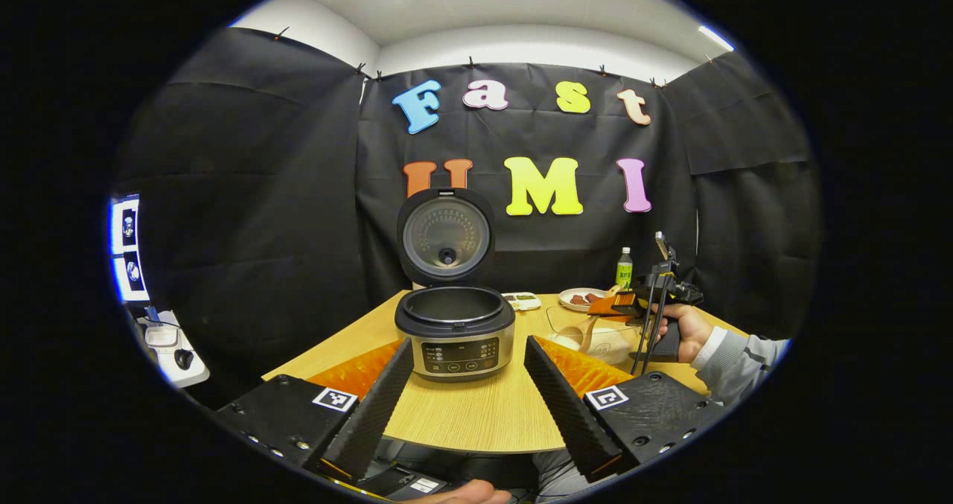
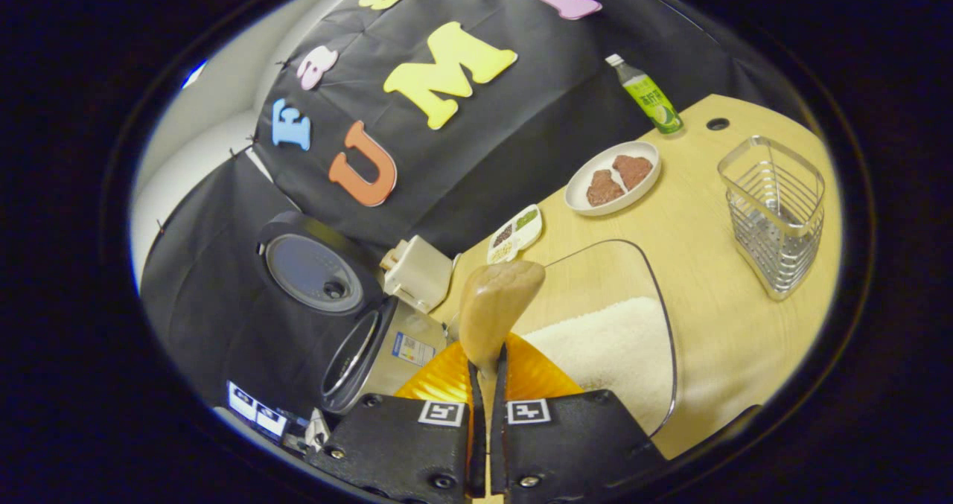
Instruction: Close the left gripper, press the button to open the rice cooker; take a wooden spoon from the chopstick holder with the right hand, scoop a spoonful of rice and pour it into the rice cooker, then put the wooden spoon back into the chopstick holder.
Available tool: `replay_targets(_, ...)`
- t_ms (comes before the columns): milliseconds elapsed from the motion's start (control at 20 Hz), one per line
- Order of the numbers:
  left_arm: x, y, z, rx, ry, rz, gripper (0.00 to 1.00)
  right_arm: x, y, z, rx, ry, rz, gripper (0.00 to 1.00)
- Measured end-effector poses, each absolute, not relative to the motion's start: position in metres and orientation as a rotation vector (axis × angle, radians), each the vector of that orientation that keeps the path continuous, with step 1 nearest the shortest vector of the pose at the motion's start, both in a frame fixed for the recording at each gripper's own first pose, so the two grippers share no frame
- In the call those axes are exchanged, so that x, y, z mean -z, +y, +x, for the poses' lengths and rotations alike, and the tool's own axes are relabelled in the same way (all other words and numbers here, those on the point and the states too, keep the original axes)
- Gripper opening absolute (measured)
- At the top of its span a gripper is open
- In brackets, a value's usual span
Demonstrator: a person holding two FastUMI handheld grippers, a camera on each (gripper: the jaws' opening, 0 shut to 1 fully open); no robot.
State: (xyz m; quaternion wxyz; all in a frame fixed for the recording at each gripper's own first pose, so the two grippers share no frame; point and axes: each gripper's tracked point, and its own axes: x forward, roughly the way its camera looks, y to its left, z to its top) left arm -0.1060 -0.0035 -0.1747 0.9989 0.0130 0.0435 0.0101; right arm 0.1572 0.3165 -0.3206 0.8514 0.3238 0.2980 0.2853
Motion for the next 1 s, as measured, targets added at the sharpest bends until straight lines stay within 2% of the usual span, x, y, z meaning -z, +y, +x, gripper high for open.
replay_targets(300, 0.176, 0.002, -0.106, -0.03, 0.085, 0.013, 0.96, 0.308, 0.285, 0.167, -0.508, 0.598, 0.813, 0.07)
replay_targets(600, 0.177, 0.002, -0.106, -0.036, 0.097, 0.022, 0.96, 0.298, 0.263, 0.168, -0.475, 0.599, 0.988, 0.07)
replay_targets(1000, 0.173, 0.01, -0.111, -0.052, 0.09, 0.039, 0.96, 0.249, 0.257, 0.161, -0.597, 0.606, 1.441, 0.07)
